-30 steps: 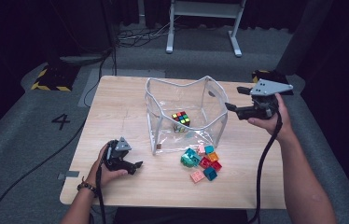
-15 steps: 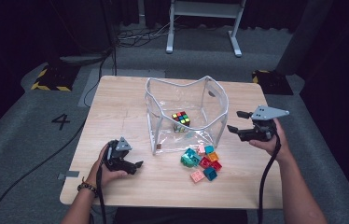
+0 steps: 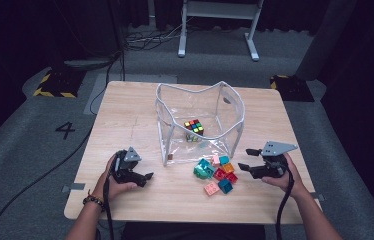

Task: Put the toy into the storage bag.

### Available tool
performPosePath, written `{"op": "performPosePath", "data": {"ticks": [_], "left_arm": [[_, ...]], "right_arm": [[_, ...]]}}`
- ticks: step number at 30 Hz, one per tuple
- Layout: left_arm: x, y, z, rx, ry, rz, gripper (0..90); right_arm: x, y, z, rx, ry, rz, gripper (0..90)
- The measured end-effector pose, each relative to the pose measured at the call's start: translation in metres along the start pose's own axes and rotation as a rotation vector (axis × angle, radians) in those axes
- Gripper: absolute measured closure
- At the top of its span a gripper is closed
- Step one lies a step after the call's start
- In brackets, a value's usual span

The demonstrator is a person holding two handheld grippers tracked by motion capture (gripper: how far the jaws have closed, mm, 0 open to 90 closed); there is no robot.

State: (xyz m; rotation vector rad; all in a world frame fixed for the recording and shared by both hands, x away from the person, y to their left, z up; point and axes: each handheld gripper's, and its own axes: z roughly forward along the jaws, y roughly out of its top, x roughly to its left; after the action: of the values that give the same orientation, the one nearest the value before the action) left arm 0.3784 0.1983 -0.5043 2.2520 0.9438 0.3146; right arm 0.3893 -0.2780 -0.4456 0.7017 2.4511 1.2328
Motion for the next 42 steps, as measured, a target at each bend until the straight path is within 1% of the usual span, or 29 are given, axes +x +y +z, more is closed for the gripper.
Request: {"op": "performPosePath", "data": {"ticks": [1, 2, 4, 6, 9, 11, 12, 16, 18, 21, 23, 24, 26, 29, 33, 34, 37, 39, 41, 42], "left_arm": [[0.0, 0.0, 0.0, 0.0, 0.0, 0.0, 6.9], [0.0, 0.0, 0.0, 0.0, 0.0, 0.0, 6.9], [0.0, 0.0, 0.0, 0.0, 0.0, 0.0, 6.9], [0.0, 0.0, 0.0, 0.0, 0.0, 0.0, 6.9], [0.0, 0.0, 0.0, 0.0, 0.0, 0.0, 6.9], [0.0, 0.0, 0.0, 0.0, 0.0, 0.0, 6.9], [0.0, 0.0, 0.0, 0.0, 0.0, 0.0, 6.9], [0.0, 0.0, 0.0, 0.0, 0.0, 0.0, 6.9], [0.0, 0.0, 0.0, 0.0, 0.0, 0.0, 6.9], [0.0, 0.0, 0.0, -0.002, -0.001, 0.001, 6.9], [0.0, 0.0, 0.0, 0.0, 0.0, 0.0, 6.9], [0.0, 0.0, 0.0, 0.0, 0.0, 0.0, 6.9], [0.0, 0.0, 0.0, 0.0, 0.0, 0.0, 6.9], [0.0, 0.0, 0.0, 0.0, 0.0, 0.0, 6.9], [0.0, 0.0, 0.0, 0.0, 0.0, 0.0, 6.9], [0.0, 0.0, 0.0, 0.0, 0.0, 0.0, 6.9], [0.0, 0.0, 0.0, 0.0, 0.0, 0.0, 6.9], [0.0, 0.0, 0.0, 0.0, 0.0, 0.0, 6.9], [0.0, 0.0, 0.0, -0.001, 0.0, 0.0, 6.9], [0.0, 0.0, 0.0, 0.0, 0.0, 0.0, 6.9]], "right_arm": [[0.002, -0.004, 0.002, 0.006, 0.008, 0.005, 35.5], [0.004, -0.007, 0.004, 0.013, 0.006, 0.007, 35.6], [0.008, -0.012, 0.011, 0.033, 0.01, 0.001, 36.1], [0.01, -0.014, 0.017, 0.047, 0.028, 0.003, 37.4], [0.014, -0.015, 0.023, 0.06, 0.036, 0.012, 38.7], [0.016, -0.015, 0.027, 0.079, 0.015, -0.012, 40.2], [0.017, -0.016, 0.027, 0.085, 0.012, -0.015, 40.3], [0.014, -0.02, 0.033, 0.116, -0.009, 0.008, 40.8], [0.012, -0.022, 0.035, 0.122, -0.011, 0.005, 41.1], [0.01, -0.022, 0.033, 0.128, -0.023, 0.011, 43.7], [0.007, -0.024, 0.031, 0.128, -0.023, 0.009, 47.9], [0.005, -0.025, 0.029, 0.128, -0.026, 0.004, 47.8], [0.001, -0.027, 0.027, 0.131, -0.045, 0.013, 48.0], [-0.006, -0.031, 0.023, 0.13, -0.053, 0.033, 46.6], [-0.013, -0.032, 0.017, 0.154, -0.098, 0.034, 43.6], [-0.013, -0.032, 0.016, 0.154, -0.103, 0.04, 42.3], [-0.013, -0.032, 0.013, 0.149, -0.101, 0.034, 40.4], [-0.007, -0.027, 0.01, 0.13, -0.097, 0.022, 37.0], [-0.004, -0.025, 0.008, 0.118, -0.078, 0.022, 36.4], [-0.003, -0.024, 0.008, 0.114, -0.081, 0.018, 36.1]]}}
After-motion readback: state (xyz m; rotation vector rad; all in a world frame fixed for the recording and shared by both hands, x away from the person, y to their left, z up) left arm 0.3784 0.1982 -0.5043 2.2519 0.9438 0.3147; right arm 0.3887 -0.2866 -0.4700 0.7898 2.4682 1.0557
